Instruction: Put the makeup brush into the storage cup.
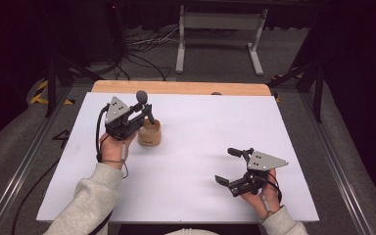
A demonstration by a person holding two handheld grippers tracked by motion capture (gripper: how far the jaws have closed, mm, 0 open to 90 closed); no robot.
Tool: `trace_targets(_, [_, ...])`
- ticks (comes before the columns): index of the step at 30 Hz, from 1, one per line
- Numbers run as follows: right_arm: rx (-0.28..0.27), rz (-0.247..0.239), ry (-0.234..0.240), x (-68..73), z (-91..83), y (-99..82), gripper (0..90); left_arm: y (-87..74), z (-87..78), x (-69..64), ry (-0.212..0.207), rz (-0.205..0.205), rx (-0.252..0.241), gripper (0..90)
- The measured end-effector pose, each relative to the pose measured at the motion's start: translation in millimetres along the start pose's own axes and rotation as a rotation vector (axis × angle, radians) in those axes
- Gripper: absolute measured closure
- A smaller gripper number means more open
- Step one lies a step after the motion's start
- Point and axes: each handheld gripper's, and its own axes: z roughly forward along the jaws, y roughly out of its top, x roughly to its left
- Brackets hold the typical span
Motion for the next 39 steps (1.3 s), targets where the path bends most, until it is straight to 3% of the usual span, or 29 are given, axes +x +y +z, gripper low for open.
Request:
trace_targets(13, [-0.003,0.001,0.005,0.2,0.4,-0.1,0.0,-16.6,7.7,9.8,0.026,-0.009,0.023,69.8])
trace_targets(18, [-0.004,0.003,0.007,0.0,0.6,-0.2,0.0,-22.5,10.3,12.0,0.024,0.002,0.024,69.7])
trace_targets(39, [-0.007,0.008,0.012,-0.2,0.4,0.0,0.0,-34.9,17.9,14.9,-0.005,-0.028,0.074,69.5])
